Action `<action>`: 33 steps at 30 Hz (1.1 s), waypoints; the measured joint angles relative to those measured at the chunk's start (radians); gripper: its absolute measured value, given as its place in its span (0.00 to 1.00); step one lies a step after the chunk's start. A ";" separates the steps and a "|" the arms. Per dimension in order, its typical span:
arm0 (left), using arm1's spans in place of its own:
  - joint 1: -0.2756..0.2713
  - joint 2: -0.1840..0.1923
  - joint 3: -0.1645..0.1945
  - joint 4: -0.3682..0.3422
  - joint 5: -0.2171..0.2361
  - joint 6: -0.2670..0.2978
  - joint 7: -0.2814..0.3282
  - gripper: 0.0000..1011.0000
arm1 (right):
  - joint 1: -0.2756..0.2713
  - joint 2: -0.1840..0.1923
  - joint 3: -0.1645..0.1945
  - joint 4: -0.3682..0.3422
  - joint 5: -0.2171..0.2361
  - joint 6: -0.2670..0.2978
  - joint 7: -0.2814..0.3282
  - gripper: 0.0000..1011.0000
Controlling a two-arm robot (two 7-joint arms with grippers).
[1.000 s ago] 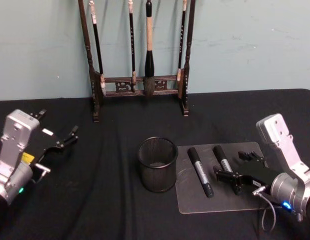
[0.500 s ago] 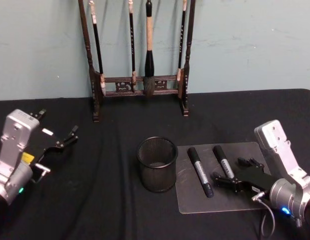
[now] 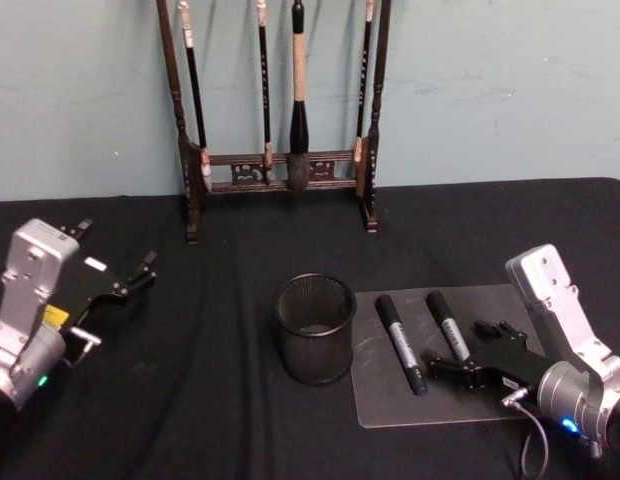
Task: Pick up the water-based marker from the table and place it into the pen holder.
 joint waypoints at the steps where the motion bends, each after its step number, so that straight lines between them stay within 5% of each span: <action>1: 0.000 0.000 0.000 0.000 0.000 0.000 0.000 1.00 | 0.000 0.000 0.000 0.000 0.000 0.000 0.000 0.99; 6: 0.000 0.000 0.000 0.000 0.000 0.000 0.000 1.00 | 0.000 0.000 0.000 0.000 0.001 -0.001 0.000 0.99; 13: 0.000 0.000 0.000 0.000 0.000 0.000 0.000 1.00 | 0.001 0.001 -0.001 0.000 0.003 -0.001 -0.001 0.84; 21: 0.000 0.000 0.000 0.000 0.000 0.000 0.000 1.00 | 0.001 0.002 -0.001 0.000 0.005 -0.002 -0.001 0.62; 31: 0.000 0.000 0.000 0.000 0.000 0.000 0.000 1.00 | 0.001 0.002 -0.001 0.000 0.006 -0.002 -0.002 0.21; 33: 0.000 0.000 0.000 0.000 0.000 0.000 0.000 1.00 | 0.001 0.002 -0.001 0.000 0.006 -0.002 -0.002 0.20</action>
